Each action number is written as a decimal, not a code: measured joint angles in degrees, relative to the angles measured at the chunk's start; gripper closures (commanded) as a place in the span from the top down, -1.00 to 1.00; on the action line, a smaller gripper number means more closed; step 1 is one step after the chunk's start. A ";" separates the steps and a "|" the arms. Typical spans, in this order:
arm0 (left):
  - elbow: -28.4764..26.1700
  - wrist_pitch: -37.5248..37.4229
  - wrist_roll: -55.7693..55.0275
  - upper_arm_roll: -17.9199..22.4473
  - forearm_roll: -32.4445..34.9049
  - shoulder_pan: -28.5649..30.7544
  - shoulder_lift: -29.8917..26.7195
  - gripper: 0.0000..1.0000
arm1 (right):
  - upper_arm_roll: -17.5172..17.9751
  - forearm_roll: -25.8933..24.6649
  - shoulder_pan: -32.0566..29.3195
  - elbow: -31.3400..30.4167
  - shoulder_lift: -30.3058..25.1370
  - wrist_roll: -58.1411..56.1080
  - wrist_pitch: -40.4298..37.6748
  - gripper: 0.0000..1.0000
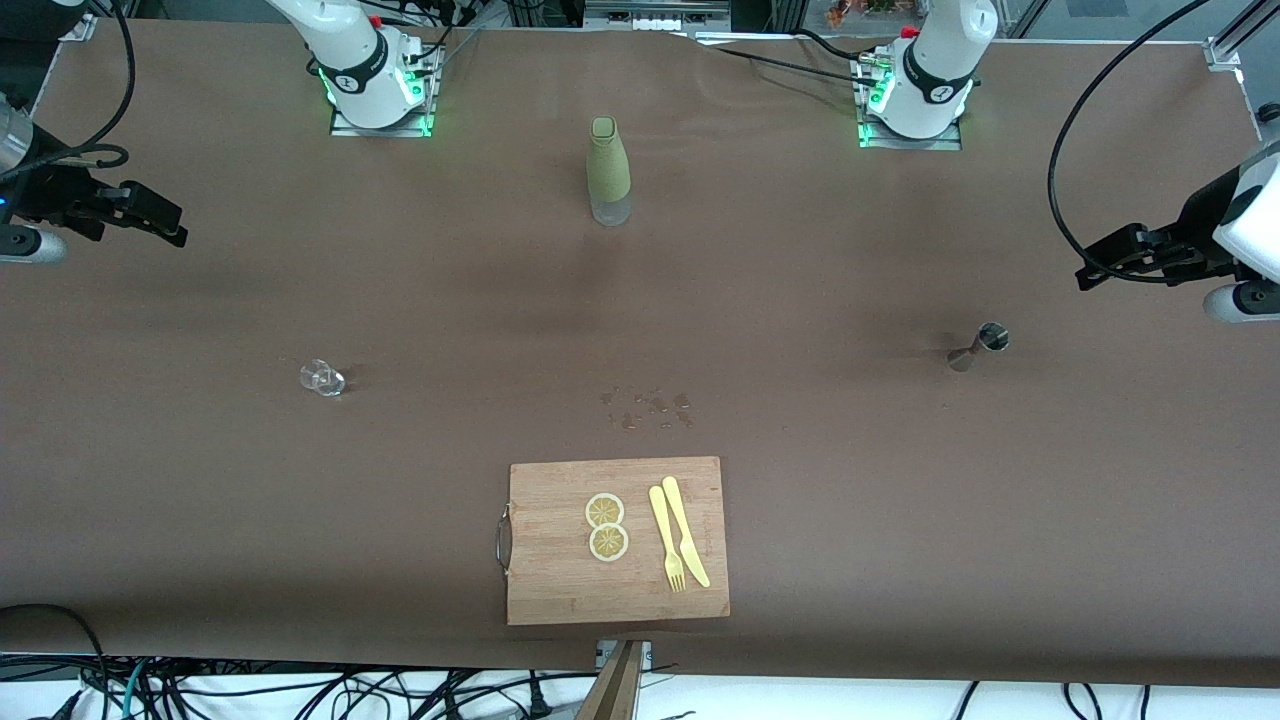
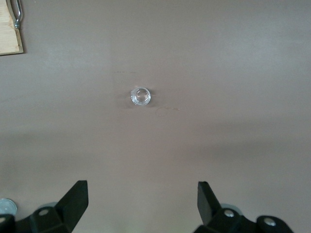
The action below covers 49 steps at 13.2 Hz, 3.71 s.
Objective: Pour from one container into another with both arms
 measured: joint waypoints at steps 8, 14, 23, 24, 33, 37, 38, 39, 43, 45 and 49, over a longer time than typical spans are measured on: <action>-0.06 0.01 0.00 0.20 0.00 0.27 0.00 1.00 | 0.04 0.00 0.01 0.00 0.02 -0.09 0.05 1.00; -0.08 0.01 0.00 0.22 0.00 0.27 0.00 1.00 | 0.04 0.00 0.01 -0.04 1.07 -0.21 -0.11 1.00; -0.09 0.01 -0.02 0.25 0.00 0.28 0.00 1.00 | -1.59 1.82 -0.54 -0.05 3.23 -18.70 -2.34 1.00; -0.12 0.01 -0.02 0.28 0.00 0.29 0.01 1.00 | -1.82 1.82 -0.58 -0.05 3.70 -20.63 -2.36 1.00; -1.92 -1.70 8.77 5.41 0.00 2.86 2.00 1.00 | -5.04 4.87 -3.70 -0.08 8.27 -44.49 -2.45 1.00; -4.35 -3.53 34.14 15.18 -1.36 3.81 4.12 1.00 | -7.78 11.11 -5.98 -0.10 11.53 -58.06 -2.58 1.00; -5.49 -4.47 41.02 17.95 -3.79 3.86 4.46 1.00 | -8.09 11.64 -6.32 -0.11 12.32 -61.88 -2.89 1.00; -7.23 -4.97 48.17 21.09 -7.51 4.03 4.73 1.00 | -8.13 12.45 -6.77 -0.12 13.14 -65.44 -3.06 1.00; -14.78 -5.31 78.97 27.04 -24.13 11.84 9.72 1.00 | -8.30 21.26 -11.76 -0.22 19.17 -82.37 -2.77 1.00; -15.97 -7.30 95.08 27.06 -32.77 16.56 15.92 1.00 | -8.35 25.45 -14.25 -0.21 22.72 -91.76 -1.05 1.00; -16.19 -11.80 122.83 26.81 -49.03 19.30 29.93 1.00 | -8.41 37.38 -16.13 -0.36 30.22 -108.84 2.25 1.00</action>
